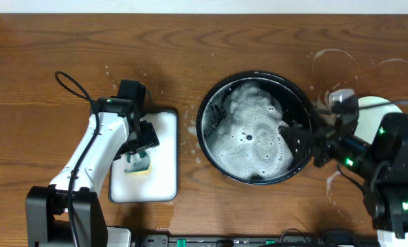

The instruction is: Clean dirty plates on tray and stack at the side

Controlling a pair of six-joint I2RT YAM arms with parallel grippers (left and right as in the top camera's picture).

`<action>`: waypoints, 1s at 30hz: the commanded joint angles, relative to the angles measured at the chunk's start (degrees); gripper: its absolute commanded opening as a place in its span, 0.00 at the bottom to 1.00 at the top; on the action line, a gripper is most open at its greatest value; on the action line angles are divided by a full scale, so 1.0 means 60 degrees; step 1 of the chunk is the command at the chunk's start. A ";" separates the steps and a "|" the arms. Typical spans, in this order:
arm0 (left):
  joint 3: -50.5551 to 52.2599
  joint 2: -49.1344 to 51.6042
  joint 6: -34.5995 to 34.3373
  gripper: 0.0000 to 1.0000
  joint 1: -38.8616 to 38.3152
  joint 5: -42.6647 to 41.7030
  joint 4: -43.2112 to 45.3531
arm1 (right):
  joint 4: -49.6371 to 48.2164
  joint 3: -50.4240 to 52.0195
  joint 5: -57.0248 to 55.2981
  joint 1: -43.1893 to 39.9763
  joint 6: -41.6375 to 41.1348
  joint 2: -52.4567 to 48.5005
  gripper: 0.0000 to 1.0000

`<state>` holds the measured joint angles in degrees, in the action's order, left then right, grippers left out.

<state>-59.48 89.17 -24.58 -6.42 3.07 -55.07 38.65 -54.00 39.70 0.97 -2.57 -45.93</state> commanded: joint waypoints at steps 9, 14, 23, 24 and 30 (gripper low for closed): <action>-0.0004 0.0000 0.0022 0.83 0.0040 0.0022 -0.0011 | 0.0080 0.1373 -0.2160 0.0168 0.3297 0.2375 0.99; -0.0004 0.0000 0.0022 0.83 0.0040 0.0022 -0.0015 | -0.0073 0.3377 -0.2160 0.0266 0.3304 0.4218 0.99; -0.0004 0.0000 0.0022 0.83 0.0040 0.0022 -0.0015 | -0.1475 0.6564 -0.2874 0.0302 0.3304 0.7657 0.99; -0.0004 0.0000 0.0025 0.83 0.0040 0.0022 -0.0011 | -0.1657 0.6725 -0.2878 0.0310 0.3297 0.7592 0.99; -0.0004 0.0000 0.0022 0.83 0.0040 0.0022 -0.0015 | -0.3625 0.7934 -0.2874 0.0321 0.3300 0.7610 0.99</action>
<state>-59.48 89.17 -24.56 -6.42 2.94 -55.05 20.25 -8.80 23.14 2.24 16.62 -0.91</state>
